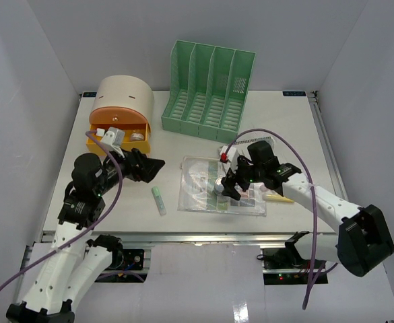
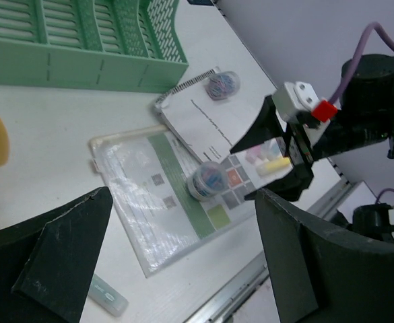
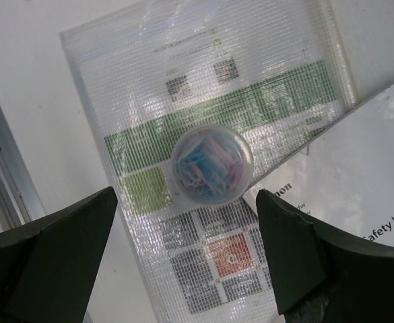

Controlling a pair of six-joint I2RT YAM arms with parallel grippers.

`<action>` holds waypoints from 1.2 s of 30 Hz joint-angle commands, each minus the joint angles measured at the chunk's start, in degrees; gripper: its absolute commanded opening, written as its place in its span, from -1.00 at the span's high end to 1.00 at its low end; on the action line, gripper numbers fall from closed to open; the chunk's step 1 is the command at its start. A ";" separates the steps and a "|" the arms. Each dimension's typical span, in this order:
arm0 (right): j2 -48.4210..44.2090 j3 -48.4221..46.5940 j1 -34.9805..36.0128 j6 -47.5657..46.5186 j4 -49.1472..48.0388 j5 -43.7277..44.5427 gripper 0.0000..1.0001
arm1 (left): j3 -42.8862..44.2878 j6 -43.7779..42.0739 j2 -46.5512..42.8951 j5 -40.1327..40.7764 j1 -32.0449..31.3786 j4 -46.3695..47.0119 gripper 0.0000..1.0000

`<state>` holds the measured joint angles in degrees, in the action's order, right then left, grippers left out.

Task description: Organize the desk

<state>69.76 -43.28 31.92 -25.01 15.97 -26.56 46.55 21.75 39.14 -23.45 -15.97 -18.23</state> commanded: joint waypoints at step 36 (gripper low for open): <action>17.20 -23.17 10.80 -10.62 13.77 5.61 0.68 | -4.89 7.99 -27.76 7.02 0.12 -18.08 -0.96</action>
<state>87.52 -56.42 42.03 -22.55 22.35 -12.17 36.39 30.41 13.81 -19.42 -15.97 -32.38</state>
